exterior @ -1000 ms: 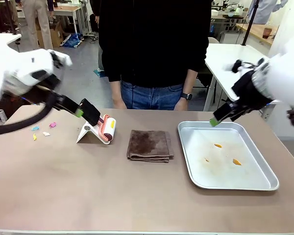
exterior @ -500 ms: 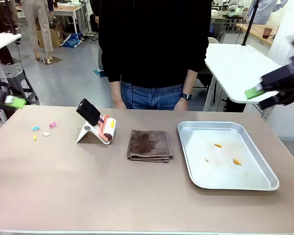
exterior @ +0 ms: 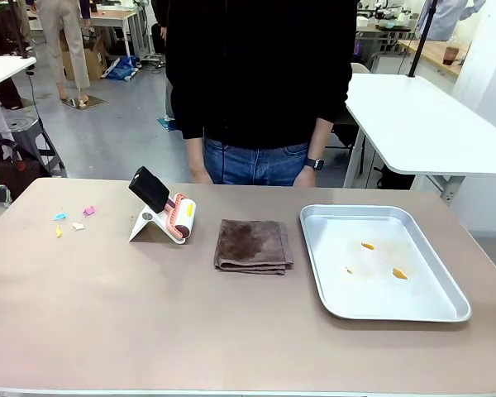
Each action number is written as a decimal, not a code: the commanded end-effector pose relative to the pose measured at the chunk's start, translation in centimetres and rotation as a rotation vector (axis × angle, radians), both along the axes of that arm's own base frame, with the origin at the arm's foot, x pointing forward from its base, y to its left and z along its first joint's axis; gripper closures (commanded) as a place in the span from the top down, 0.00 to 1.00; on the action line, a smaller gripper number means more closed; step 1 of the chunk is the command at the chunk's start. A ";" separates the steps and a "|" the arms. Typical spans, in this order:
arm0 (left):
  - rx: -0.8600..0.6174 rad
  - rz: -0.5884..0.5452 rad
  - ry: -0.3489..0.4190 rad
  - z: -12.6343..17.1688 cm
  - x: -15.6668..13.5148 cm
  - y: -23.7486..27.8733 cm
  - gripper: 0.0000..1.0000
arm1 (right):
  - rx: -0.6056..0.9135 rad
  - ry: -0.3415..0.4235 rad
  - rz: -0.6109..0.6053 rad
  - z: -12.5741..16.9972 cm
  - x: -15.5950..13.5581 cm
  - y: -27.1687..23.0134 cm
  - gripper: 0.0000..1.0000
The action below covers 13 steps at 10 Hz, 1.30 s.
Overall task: Clean the surface of the table.
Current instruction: Hold the Lint Roller with your left hand and the towel with your right hand.
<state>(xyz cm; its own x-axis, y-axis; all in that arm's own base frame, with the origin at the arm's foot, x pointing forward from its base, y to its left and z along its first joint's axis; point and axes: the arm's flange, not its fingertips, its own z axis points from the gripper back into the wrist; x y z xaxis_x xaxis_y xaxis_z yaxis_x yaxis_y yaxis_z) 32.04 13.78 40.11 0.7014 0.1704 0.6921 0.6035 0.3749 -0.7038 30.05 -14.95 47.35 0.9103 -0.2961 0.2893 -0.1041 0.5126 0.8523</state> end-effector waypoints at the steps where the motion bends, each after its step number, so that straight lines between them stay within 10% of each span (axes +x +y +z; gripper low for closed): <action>1: -0.030 0.027 -0.001 -0.7 -0.2 -2.1 1.00 | 0.115 -0.006 0.010 -4.3 1.5 -0.3 1.00; 13: 0.010 0.065 0.085 -1.3 1.5 -0.9 1.00 | 0.157 -0.009 -0.025 -7.7 2.1 -1.7 1.00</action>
<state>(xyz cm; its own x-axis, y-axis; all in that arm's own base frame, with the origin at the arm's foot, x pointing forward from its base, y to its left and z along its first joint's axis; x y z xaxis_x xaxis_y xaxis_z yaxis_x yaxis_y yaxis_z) 33.67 12.87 38.69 0.7522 0.2041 0.6265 0.5061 0.4299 -0.7477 31.99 -16.71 39.67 0.9007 -0.3600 0.2432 -0.1000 0.3730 0.9224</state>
